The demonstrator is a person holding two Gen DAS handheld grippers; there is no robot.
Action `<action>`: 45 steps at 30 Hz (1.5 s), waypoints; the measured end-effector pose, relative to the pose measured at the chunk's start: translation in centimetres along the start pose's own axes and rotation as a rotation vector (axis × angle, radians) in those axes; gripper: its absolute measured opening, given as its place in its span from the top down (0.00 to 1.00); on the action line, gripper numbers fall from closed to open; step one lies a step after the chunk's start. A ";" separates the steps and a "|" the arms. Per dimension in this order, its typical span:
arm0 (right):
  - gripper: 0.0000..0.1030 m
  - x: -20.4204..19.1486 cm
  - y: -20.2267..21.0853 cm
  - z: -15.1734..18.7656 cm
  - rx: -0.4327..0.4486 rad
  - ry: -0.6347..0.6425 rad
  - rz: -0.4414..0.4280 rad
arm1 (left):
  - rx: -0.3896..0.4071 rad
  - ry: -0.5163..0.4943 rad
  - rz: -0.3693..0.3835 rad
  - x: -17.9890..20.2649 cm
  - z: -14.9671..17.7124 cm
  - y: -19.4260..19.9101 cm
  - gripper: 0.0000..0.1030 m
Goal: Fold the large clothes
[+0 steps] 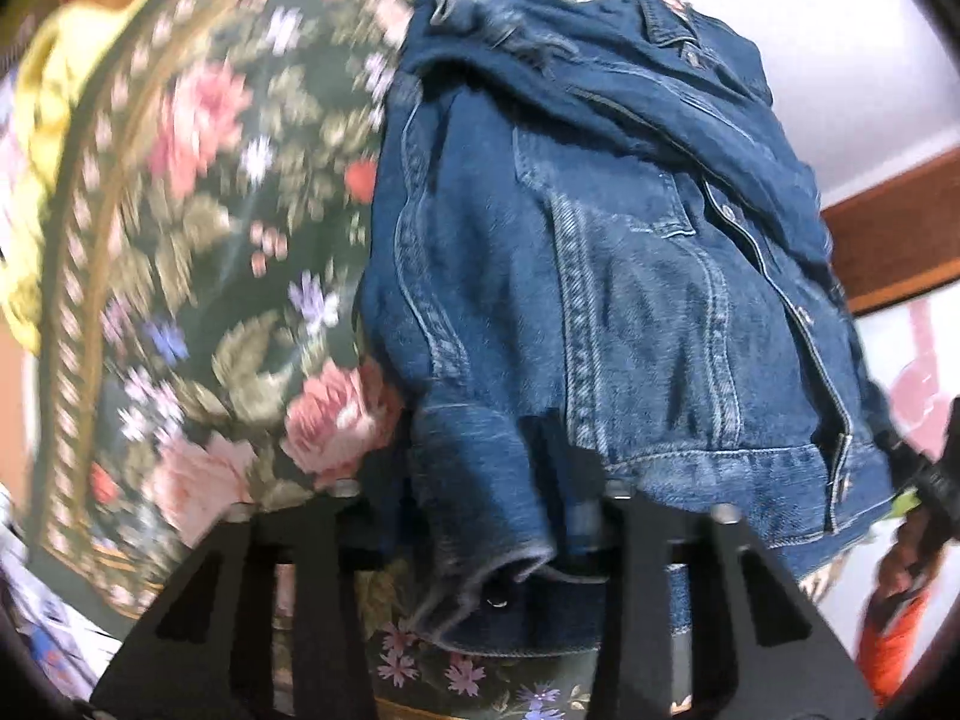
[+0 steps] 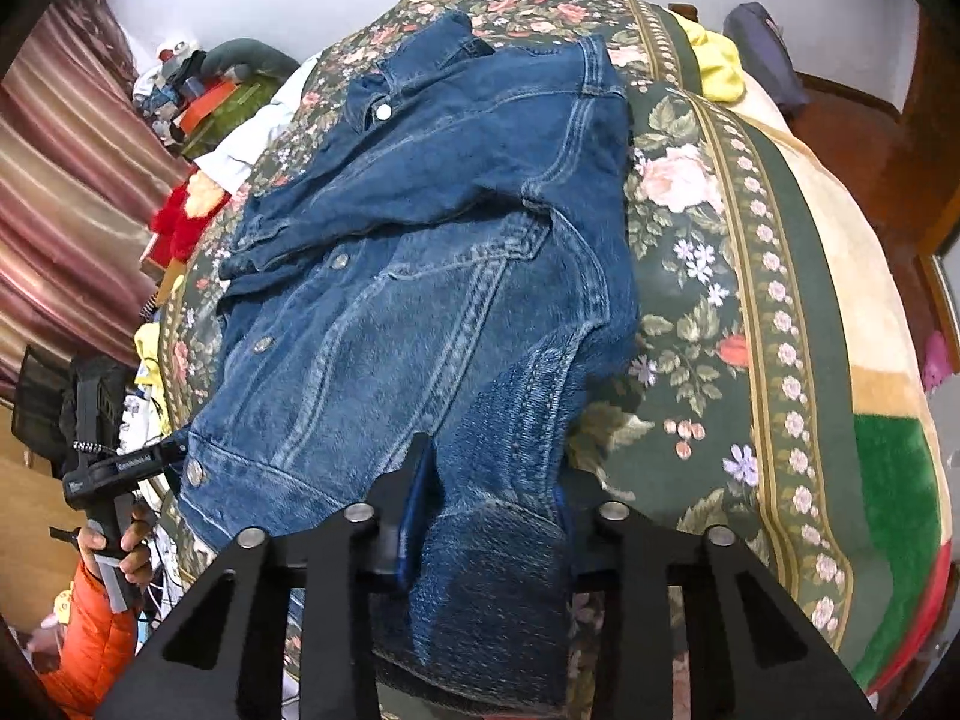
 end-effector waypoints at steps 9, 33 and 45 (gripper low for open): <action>0.80 -1.5 2.2 -4.6 0.122 0.043 -0.015 | 0.167 -0.180 -0.078 5.0 -5.0 4.2 0.85; 0.82 1.6 -4.6 -26.5 0.261 -0.159 0.051 | 0.383 -0.159 -0.147 7.2 -28.5 2.5 0.87; 0.79 2.8 -13.2 -27.8 0.122 -0.068 0.013 | 0.197 -0.045 -0.226 0.0 -31.2 -8.8 0.81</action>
Point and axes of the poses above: each gripper's, at about its wrist camera, not at the fingertips, and y roughly against the way its jaws point, x to its right, z to its underside, the point moved 10 cm from there along -y, roughly the way its jaws point, and after that the axes turned 11 degrees about z, right-handed, at the moved point
